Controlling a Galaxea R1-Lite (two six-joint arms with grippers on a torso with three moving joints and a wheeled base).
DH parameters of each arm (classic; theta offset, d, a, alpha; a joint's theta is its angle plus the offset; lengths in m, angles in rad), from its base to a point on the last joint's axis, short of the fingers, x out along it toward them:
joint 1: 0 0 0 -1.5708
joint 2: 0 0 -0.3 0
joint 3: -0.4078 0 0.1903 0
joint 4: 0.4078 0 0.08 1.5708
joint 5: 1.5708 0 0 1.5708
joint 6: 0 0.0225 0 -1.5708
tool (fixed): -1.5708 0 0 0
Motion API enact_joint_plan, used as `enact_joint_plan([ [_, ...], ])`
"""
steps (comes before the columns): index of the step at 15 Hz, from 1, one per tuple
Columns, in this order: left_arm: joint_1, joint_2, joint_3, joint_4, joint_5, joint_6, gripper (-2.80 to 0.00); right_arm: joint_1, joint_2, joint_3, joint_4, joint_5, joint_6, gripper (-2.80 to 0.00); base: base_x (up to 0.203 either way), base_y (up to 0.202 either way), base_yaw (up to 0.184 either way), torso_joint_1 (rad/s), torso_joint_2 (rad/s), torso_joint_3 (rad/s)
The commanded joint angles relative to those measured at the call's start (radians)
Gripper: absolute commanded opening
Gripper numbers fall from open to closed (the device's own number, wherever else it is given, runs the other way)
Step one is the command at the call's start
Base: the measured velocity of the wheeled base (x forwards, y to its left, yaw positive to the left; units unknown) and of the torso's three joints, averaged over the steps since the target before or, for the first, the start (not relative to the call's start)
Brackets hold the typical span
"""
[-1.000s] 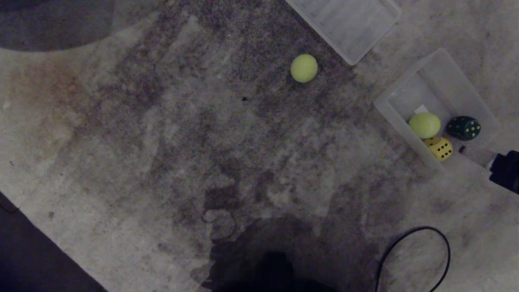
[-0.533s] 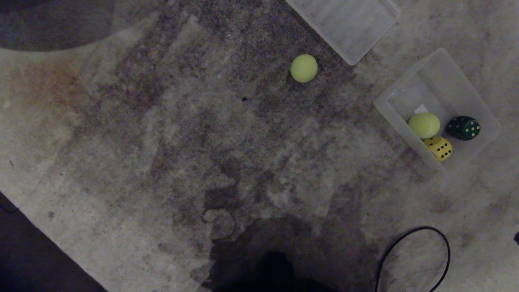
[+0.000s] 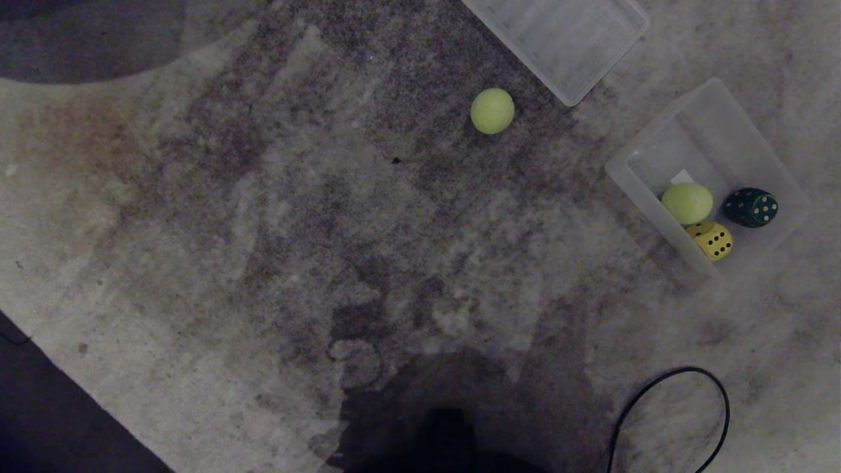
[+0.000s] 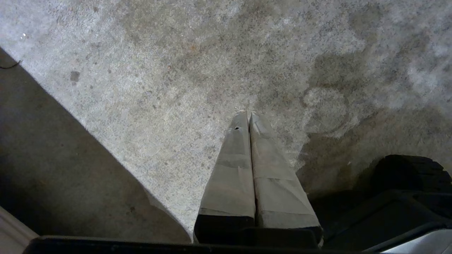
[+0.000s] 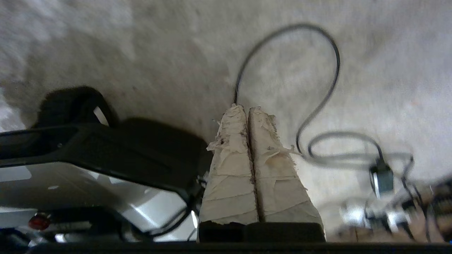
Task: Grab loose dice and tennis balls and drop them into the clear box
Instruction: Pick up the ball on the floor
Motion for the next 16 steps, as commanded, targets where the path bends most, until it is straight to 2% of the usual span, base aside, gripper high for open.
enact_joint_plan([
  [1, 0.001, 0.001, 0.002, 0.000, 0.000, -0.001, -2.80, 0.005, -0.131, 0.035, -0.026, -0.001, -0.011, -2.80, 0.000, 0.000, 0.000, 0.000, 0.00, 0.000],
  [4, 0.000, 0.001, 0.002, 0.000, 0.000, -0.001, -2.80, 0.008, -0.121, 0.139, -0.261, -0.011, -0.023, -2.80, 0.000, 0.000, 0.000, 0.000, 0.00, 0.000],
  [6, 0.000, 0.001, 0.002, 0.000, 0.000, -0.001, -2.80, 0.017, -0.120, 0.138, -0.232, -0.008, -0.047, -2.80, 0.000, 0.000, 0.000, 0.000, 0.00, 0.000],
  [16, -0.001, 0.001, 0.002, 0.000, 0.004, -0.003, -2.80, 0.017, -0.120, 0.140, -0.234, -0.011, -0.038, -2.80, 0.000, 0.000, 0.000, 0.000, 0.00, 0.000],
])
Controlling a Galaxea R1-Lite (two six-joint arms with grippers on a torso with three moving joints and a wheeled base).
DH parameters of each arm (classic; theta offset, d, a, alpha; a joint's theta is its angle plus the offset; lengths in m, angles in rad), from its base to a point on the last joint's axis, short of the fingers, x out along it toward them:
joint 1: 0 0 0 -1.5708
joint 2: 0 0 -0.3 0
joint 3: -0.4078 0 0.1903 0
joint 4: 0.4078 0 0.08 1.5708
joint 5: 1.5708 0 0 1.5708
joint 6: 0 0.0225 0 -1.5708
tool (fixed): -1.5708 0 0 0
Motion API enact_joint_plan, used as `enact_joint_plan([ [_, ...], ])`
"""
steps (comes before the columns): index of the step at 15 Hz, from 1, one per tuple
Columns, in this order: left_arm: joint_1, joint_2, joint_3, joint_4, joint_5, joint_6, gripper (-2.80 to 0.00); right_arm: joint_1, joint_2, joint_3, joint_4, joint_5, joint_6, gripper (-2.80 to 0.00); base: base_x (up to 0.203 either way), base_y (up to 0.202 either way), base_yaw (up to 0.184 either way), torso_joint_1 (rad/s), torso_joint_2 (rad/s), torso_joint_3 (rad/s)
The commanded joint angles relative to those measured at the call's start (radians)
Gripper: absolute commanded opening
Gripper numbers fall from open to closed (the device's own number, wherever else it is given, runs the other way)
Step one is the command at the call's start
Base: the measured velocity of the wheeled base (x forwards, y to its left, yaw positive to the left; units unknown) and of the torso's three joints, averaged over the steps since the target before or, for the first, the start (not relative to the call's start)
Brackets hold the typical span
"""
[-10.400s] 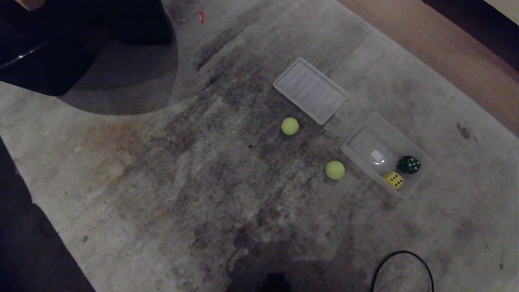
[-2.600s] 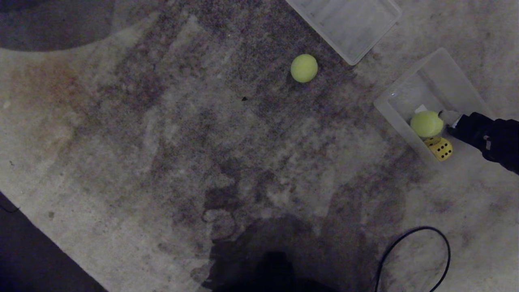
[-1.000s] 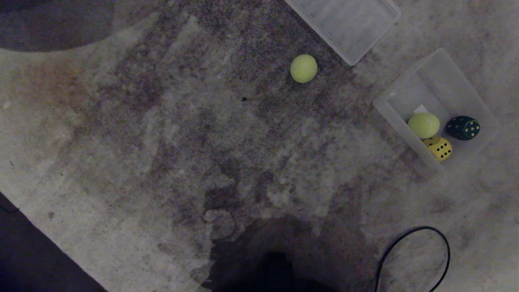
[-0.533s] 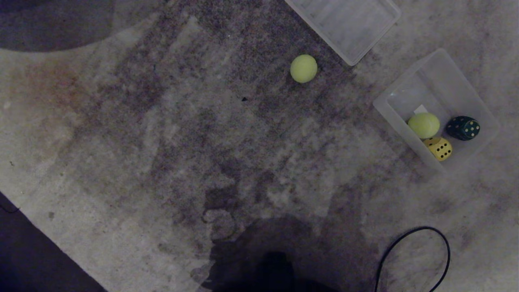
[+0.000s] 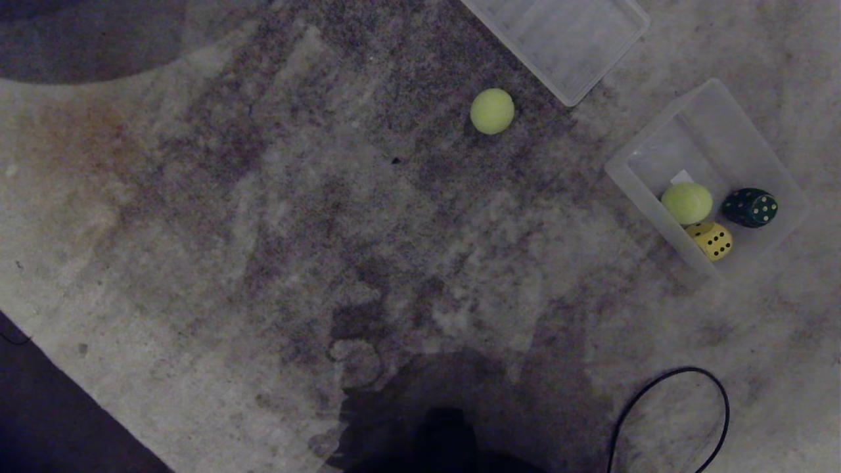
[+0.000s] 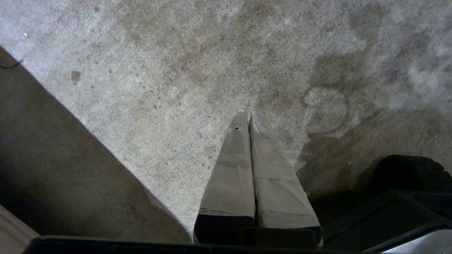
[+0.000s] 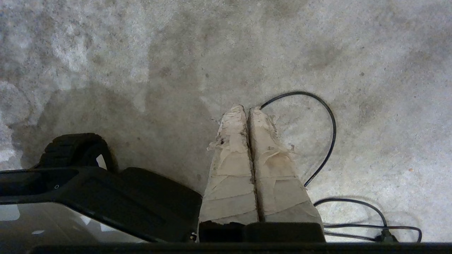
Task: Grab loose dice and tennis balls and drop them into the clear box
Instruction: Pick up the ball on the floor
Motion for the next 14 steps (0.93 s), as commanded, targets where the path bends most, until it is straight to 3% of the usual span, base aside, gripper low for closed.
enact_joint_plan([
  [1, -0.001, 0.001, 0.002, -0.001, 0.004, -0.006, -2.80, 0.000, 0.004, 0.000, 0.001, 0.001, 0.000, -2.80, 0.000, 0.000, 0.000, 0.000, 0.00, 0.000],
  [10, 0.000, 0.001, 0.002, -0.001, 0.005, -0.009, -2.80, 0.000, 0.004, 0.000, 0.001, 0.000, 0.000, -2.80, 0.164, 0.000, 0.000, 0.002, 0.00, 0.003],
  [14, -0.001, 0.001, 0.002, -0.001, 0.005, -0.010, -2.80, 0.000, 0.004, 0.000, 0.001, 0.000, 0.001, -2.80, 0.029, 0.000, 0.001, 0.001, 0.00, 0.001],
])
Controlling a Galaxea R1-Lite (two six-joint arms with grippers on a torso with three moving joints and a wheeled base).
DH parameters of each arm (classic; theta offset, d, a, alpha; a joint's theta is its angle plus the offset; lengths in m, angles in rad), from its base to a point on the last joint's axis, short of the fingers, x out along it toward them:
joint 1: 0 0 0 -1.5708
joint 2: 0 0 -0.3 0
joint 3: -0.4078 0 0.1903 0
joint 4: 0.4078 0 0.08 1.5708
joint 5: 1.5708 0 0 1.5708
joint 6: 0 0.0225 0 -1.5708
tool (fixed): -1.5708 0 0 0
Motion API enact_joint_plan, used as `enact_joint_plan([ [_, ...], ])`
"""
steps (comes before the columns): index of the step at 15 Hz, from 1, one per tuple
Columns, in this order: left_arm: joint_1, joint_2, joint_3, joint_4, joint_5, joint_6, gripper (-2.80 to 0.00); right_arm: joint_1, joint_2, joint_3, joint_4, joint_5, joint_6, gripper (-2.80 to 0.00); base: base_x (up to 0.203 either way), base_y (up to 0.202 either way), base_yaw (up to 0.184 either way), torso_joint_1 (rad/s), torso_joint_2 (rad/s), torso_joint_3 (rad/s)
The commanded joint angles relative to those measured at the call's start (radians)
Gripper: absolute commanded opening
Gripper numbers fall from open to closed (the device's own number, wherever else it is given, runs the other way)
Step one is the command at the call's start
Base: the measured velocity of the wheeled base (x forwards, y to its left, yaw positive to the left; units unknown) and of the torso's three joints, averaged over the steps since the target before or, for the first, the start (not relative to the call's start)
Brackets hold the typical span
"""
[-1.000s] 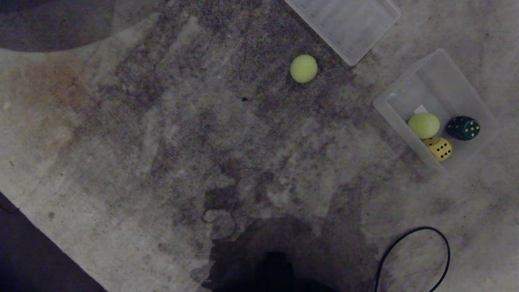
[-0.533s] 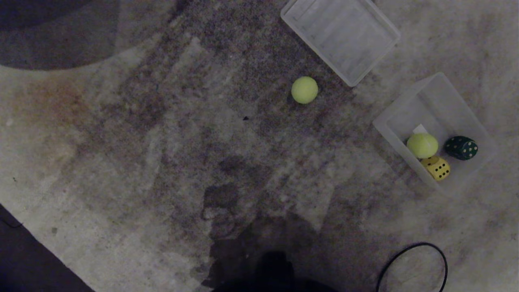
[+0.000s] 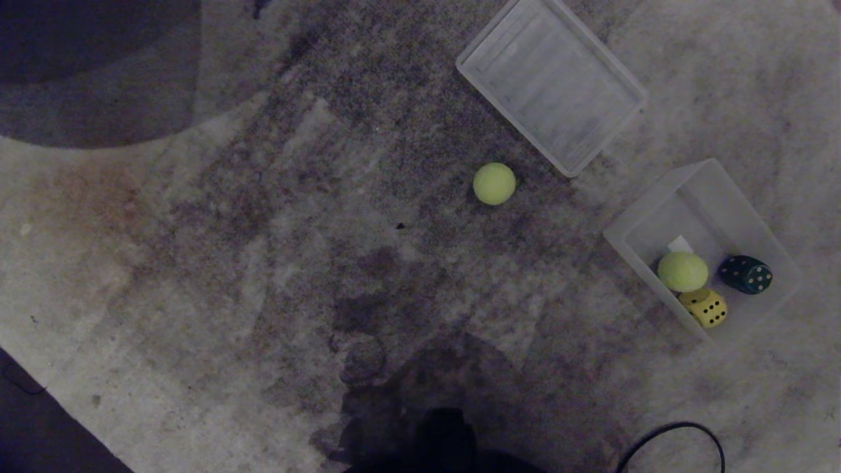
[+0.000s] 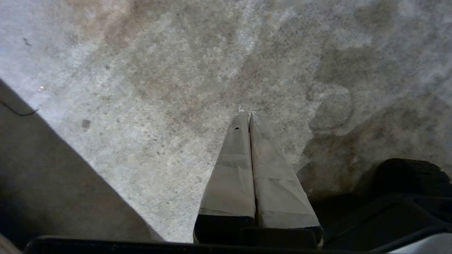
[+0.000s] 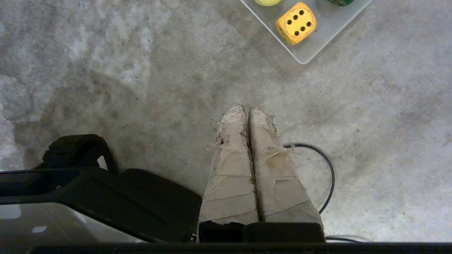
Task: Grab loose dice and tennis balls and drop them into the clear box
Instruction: Pick up the ball on the floor
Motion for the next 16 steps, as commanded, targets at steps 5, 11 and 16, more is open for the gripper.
enact_joint_plan([
  [5, 0.002, 0.001, 0.002, 0.000, 0.000, 0.001, -2.80, 0.001, 0.003, 0.000, 0.001, 0.000, 0.000, -2.80, 0.001, -0.002, 0.016, 0.000, 0.00, 0.000],
  [11, 0.001, 0.001, 0.002, 0.000, 0.000, 0.000, -2.80, 0.001, 0.003, -0.001, 0.000, 0.001, -0.002, -2.80, 0.003, -0.009, 0.156, 0.002, 0.00, 0.002],
  [16, 0.002, 0.001, 0.002, 0.000, 0.000, -0.001, -2.80, 0.001, 0.003, 0.000, 0.000, 0.001, -0.002, -2.80, 0.001, -0.002, 0.058, 0.001, 0.00, 0.002],
])
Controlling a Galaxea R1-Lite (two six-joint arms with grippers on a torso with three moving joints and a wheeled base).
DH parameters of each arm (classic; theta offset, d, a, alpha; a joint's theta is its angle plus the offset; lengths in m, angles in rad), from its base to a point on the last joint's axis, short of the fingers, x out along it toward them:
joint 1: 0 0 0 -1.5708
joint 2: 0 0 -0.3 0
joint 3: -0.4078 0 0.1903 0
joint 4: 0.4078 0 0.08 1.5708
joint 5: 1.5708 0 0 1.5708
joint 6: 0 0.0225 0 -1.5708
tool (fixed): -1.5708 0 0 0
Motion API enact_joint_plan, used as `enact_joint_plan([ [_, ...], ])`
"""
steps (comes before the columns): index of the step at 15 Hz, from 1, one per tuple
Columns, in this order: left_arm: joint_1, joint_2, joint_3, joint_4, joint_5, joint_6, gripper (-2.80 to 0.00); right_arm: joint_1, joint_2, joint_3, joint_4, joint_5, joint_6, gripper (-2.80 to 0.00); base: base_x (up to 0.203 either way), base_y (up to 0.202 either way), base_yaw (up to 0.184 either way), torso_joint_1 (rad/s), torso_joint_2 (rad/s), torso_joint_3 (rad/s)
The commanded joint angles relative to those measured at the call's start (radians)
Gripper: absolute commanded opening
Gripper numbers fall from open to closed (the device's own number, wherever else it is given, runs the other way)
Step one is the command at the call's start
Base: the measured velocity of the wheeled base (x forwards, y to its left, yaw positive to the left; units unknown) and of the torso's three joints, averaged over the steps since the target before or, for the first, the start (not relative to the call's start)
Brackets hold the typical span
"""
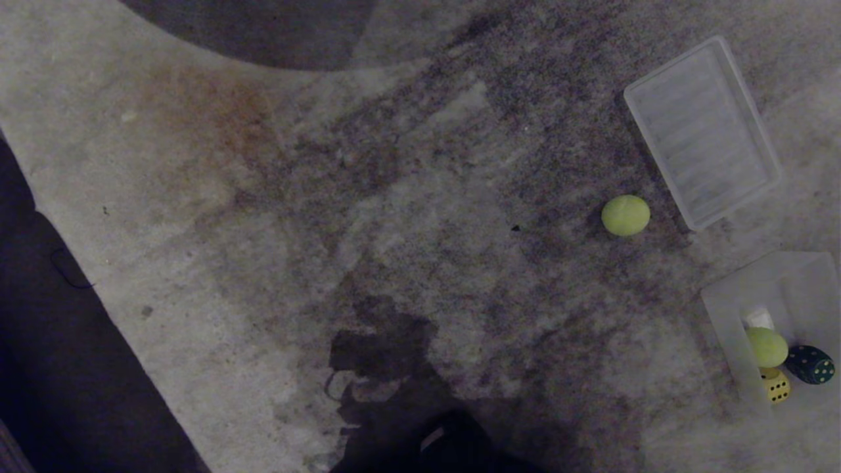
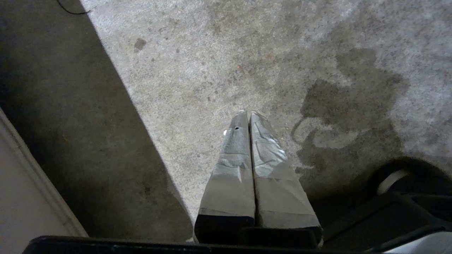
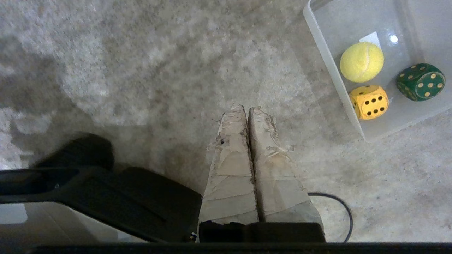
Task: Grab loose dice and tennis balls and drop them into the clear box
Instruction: Pick up the ball on the floor
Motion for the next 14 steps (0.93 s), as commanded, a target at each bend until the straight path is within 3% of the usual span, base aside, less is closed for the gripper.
enact_joint_plan([
  [1, 0.000, 0.001, 0.002, 0.001, 0.000, -0.002, -2.80, 0.000, 0.002, 0.000, 0.000, 0.000, 0.001, -2.80, 0.000, 0.000, 0.000, 0.000, 0.00, 0.000],
  [14, 0.000, 0.001, 0.002, 0.001, 0.000, -0.009, -2.80, 0.000, 0.002, 0.000, 0.002, 0.000, -0.017, -2.80, 0.000, 0.000, 0.000, 0.004, 0.00, -0.114],
])
